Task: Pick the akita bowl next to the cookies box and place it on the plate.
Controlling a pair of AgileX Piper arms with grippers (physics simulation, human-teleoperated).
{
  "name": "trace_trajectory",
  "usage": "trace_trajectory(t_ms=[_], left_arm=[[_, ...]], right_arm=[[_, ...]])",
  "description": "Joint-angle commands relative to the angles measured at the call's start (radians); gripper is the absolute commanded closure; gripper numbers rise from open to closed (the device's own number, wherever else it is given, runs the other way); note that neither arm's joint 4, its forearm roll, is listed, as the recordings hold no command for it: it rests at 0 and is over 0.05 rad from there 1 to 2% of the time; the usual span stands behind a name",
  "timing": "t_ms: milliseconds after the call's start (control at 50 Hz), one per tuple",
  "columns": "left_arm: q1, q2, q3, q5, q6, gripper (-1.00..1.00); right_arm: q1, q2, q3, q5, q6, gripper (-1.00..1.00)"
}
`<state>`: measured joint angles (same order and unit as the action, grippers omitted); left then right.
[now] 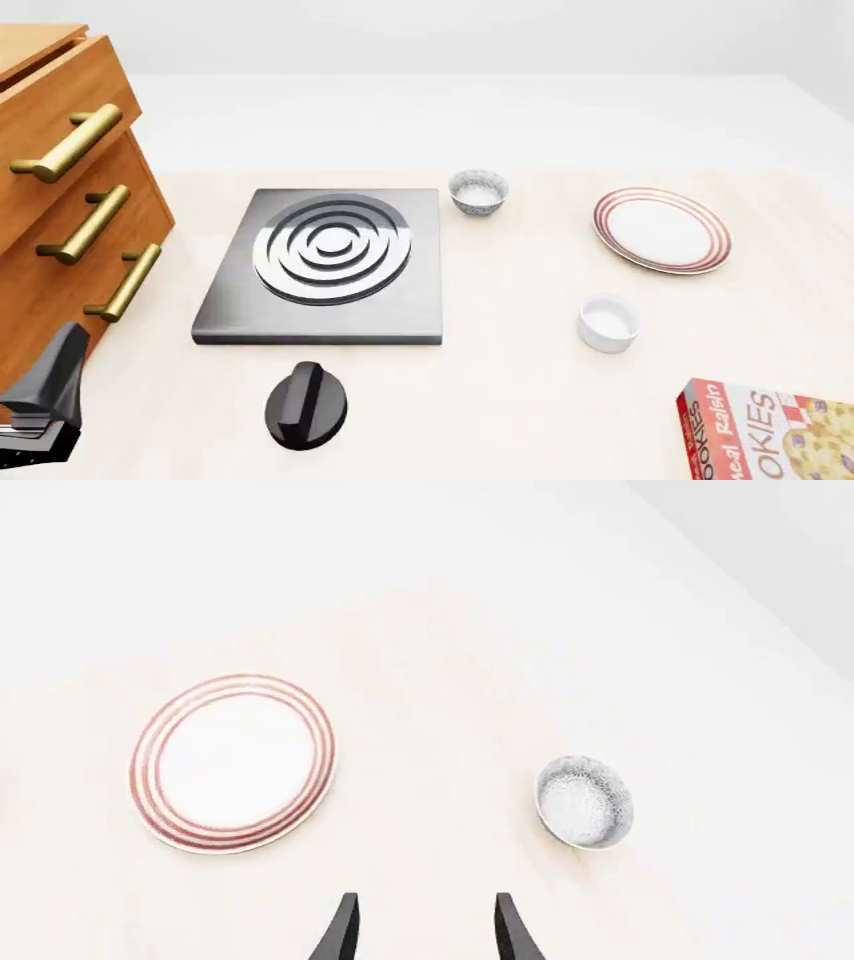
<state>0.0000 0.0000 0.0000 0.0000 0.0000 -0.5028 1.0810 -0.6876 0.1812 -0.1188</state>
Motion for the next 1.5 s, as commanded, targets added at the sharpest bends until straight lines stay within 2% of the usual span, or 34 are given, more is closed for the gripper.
trace_trajectory(t_ms=[20, 300, 580, 780, 900, 960, 1040, 1100, 1340, 1380, 1440, 1500], left_arm=[[0.0, 0.0, 0.0, 0.0, 0.0, -1.0], [0.0, 0.0, 0.0, 0.0, 0.0, -1.0], [0.0, 0.0, 0.0, 0.0, 0.0, -1.0], [0.0, 0.0, 0.0, 0.0, 0.0, -1.0], [0.0, 0.0, 0.0, 0.0, 0.0, -1.0], [0.0, 0.0, 0.0, 0.0, 0.0, -1.0], [0.0, 0.0, 0.0, 0.0, 0.0, -1.0], [0.0, 0.0, 0.0, 0.0, 0.0, -1.0], [0.0, 0.0, 0.0, 0.0, 0.0, -1.0], [0.0, 0.0, 0.0, 0.0, 0.0, -1.0], [0.0, 0.0, 0.0, 0.0, 0.0, -1.0], [0.0, 0.0, 0.0, 0.0, 0.0, -1.0]], right_arm=[[-0.093, 0.142, -0.098, 0.002, -0.015, -1.0], [-0.173, 0.255, -0.216, 0.04, 0.007, -1.0], [-0.28, 0.387, -0.434, 0.174, 0.048, -1.0], [-0.331, 0.458, -0.566, 0.255, 0.052, -1.0], [-0.374, 0.512, -0.638, 0.303, 0.074, -1.0], [-0.407, 0.54, -0.682, 0.329, 0.055, -1.0], [-0.427, 0.575, -0.739, 0.37, 0.081, -1.0], [-0.443, 0.596, -0.769, 0.385, 0.078, -1.0], [-0.432, 0.658, -0.865, 0.448, 0.115, -1.0], [-0.406, 0.67, -0.872, 0.457, 0.171, -1.0], [-0.421, 0.682, -0.892, 0.462, 0.152, -1.0], [-0.421, 0.698, -0.904, 0.467, 0.161, -1.0]])
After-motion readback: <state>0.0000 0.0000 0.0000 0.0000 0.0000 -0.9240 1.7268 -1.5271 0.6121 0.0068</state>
